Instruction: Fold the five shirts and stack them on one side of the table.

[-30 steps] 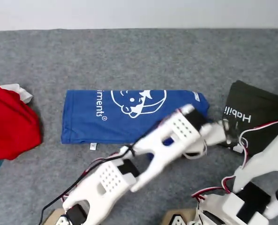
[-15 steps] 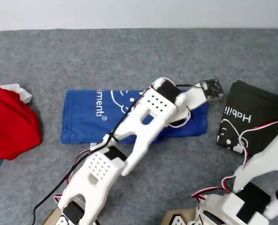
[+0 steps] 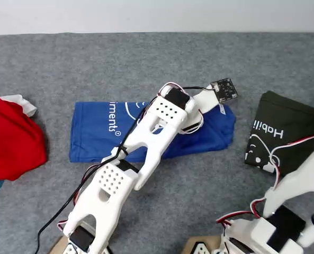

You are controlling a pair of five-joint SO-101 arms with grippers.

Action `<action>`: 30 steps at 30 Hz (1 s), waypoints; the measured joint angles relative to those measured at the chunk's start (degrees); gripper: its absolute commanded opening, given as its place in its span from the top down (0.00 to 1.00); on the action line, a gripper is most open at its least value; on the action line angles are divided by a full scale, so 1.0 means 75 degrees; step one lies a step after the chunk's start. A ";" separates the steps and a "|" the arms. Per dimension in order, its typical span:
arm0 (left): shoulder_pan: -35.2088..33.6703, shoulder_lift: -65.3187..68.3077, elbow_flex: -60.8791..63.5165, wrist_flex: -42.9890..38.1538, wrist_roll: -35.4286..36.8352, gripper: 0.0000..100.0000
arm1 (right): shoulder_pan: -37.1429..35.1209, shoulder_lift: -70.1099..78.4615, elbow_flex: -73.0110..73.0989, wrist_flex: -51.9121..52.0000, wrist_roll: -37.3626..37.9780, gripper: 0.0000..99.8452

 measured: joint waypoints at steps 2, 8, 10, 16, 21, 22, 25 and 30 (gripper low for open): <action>0.0000 0.0000 -0.0164 0.0023 0.0000 0.84 | 0.0000 0.0000 0.0000 0.0000 0.0000 0.99; -0.0035 0.0000 -0.1700 0.1371 -0.0012 0.84 | 0.0000 0.0000 0.0000 0.0000 0.0000 0.99; 0.0105 0.0000 -0.2368 0.2110 -0.0012 0.86 | 0.0000 0.0000 0.0000 0.0000 0.0000 0.99; 0.0527 -0.0258 -0.2075 0.2544 0.0000 0.88 | 0.0000 0.0000 0.0000 0.0000 0.0000 0.99; 0.0797 -0.1137 -0.0059 0.2544 -0.0023 0.88 | 0.0000 0.0000 0.0000 0.0000 0.0000 0.99; 0.0774 -0.1289 0.0340 0.2544 -0.0105 0.89 | 0.0000 0.0000 0.0000 0.0000 0.0000 0.99; 0.0539 -0.1524 0.1149 0.2532 -0.0387 0.92 | 0.0000 0.0000 0.0000 0.0000 0.0000 0.99; -0.0270 -0.1547 0.2075 0.1524 -0.0387 0.93 | 0.0000 0.0000 0.0000 0.0000 0.0000 0.99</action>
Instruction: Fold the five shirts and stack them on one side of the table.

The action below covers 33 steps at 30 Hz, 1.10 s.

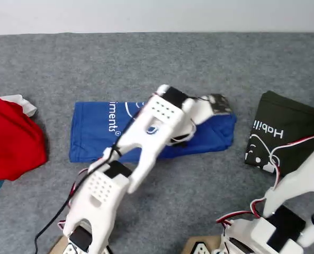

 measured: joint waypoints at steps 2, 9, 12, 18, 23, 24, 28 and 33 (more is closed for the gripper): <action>-0.0281 0.0164 0.0105 -0.0504 -0.0047 0.93 | 0.0000 0.0000 0.0000 0.0000 0.0000 0.99; -0.0375 0.0703 -0.0469 -0.0481 -0.0059 0.93 | -0.0176 0.0000 0.0000 0.0000 0.0000 0.99; -0.0141 0.0703 -0.1172 0.0000 -0.0082 0.93 | -0.0199 0.0000 0.0000 0.0000 0.0000 0.99; 0.0539 0.0738 -0.3048 0.0973 -0.0094 0.93 | -0.0199 0.0000 0.0000 0.0000 0.0000 0.99; 0.1008 0.1172 -0.3423 0.0621 0.0270 0.93 | -0.0199 0.0000 0.0000 0.0000 0.0000 0.99; 0.1078 0.1336 -0.3434 0.0469 0.0293 0.93 | -0.0199 0.0000 0.0000 0.0000 0.0000 0.99; 0.1336 0.1993 -0.3434 0.0070 0.0375 0.93 | -0.0199 0.0000 0.0000 0.0000 0.0000 0.99; 0.1887 0.2579 -0.3481 0.0047 0.0832 0.93 | -0.0199 0.0000 0.0000 0.0000 0.0000 0.99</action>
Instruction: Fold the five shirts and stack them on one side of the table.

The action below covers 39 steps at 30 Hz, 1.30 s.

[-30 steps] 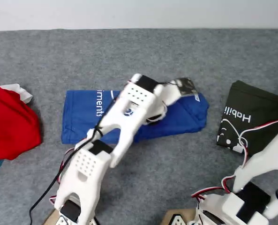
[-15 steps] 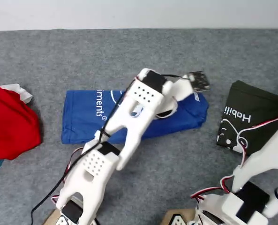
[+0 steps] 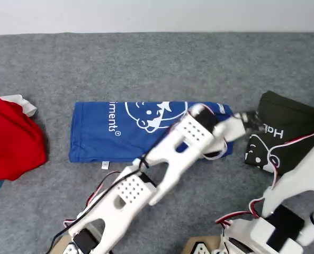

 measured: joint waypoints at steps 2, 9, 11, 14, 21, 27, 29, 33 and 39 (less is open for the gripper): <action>0.0129 0.0047 -0.0223 0.0082 0.0070 0.93 | 0.0000 0.0000 0.0000 0.0000 0.0000 0.99; -0.0281 0.0047 -0.2016 0.0821 0.0070 0.93 | 0.0000 0.0000 0.0000 0.0000 0.0000 0.99; -0.0574 0.0047 -0.2520 0.0961 0.0094 0.93 | 0.0000 0.0000 0.0000 0.0000 0.0000 0.99; -0.1172 0.0035 -0.2860 0.0973 0.0129 0.93 | 0.0000 0.0000 0.0000 0.0000 0.0000 0.99; -0.2532 -0.1090 -0.1758 0.1008 0.0645 0.93 | 0.0000 0.0000 0.0000 0.0000 0.0000 0.99; -0.3856 -0.3223 0.1078 0.1008 0.0973 0.93 | 0.0000 0.0000 0.0000 0.0000 0.0000 0.99; -0.4407 -0.3927 0.2040 0.1008 0.0973 0.93 | 0.0000 0.0000 0.0000 0.0000 0.0000 0.99; -0.5720 -0.4595 0.3165 0.1008 0.0973 0.85 | 0.0000 0.0000 0.0000 0.0000 0.0000 0.99; -0.7326 -0.4689 0.3845 0.1008 0.0973 0.74 | 0.0000 0.0000 0.0000 0.0000 0.0000 0.99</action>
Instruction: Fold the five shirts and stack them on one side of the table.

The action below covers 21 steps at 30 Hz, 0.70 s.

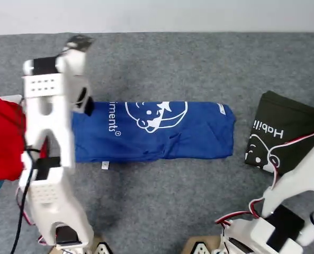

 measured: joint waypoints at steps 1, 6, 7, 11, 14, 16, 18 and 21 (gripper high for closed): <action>-0.0141 0.0000 0.0000 0.0000 0.0000 0.74 | 0.0000 0.0000 0.0000 0.0000 0.0000 0.99; -0.0539 0.0610 0.0000 -0.0023 -0.0363 0.74 | 0.0000 0.0000 0.0363 0.0000 0.0000 0.99; -0.0610 0.0856 0.0000 -0.0094 -0.0422 0.74 | 0.0000 0.0000 0.0469 0.0000 0.0000 0.99; -0.0903 0.1711 0.0000 -0.0527 -0.0539 0.74 | 0.0000 -0.0316 0.1020 0.0000 0.0000 0.99; -0.0903 0.2133 0.0000 -0.0656 -0.0738 0.74 | 0.0000 -0.0656 0.1489 0.0000 0.0000 0.99; -0.0903 0.2356 -0.0023 -0.0692 -0.0785 0.74 | 0.0000 -0.0856 0.1758 0.0000 0.0000 0.99; -0.0903 0.2649 -0.0176 -0.0692 -0.0797 0.74 | 0.0000 -0.1020 0.1969 0.0000 0.0000 0.99; -0.0903 0.3165 -0.0563 -0.0692 -0.0821 0.74 | 0.0000 -0.1184 0.2086 0.0000 0.0000 0.99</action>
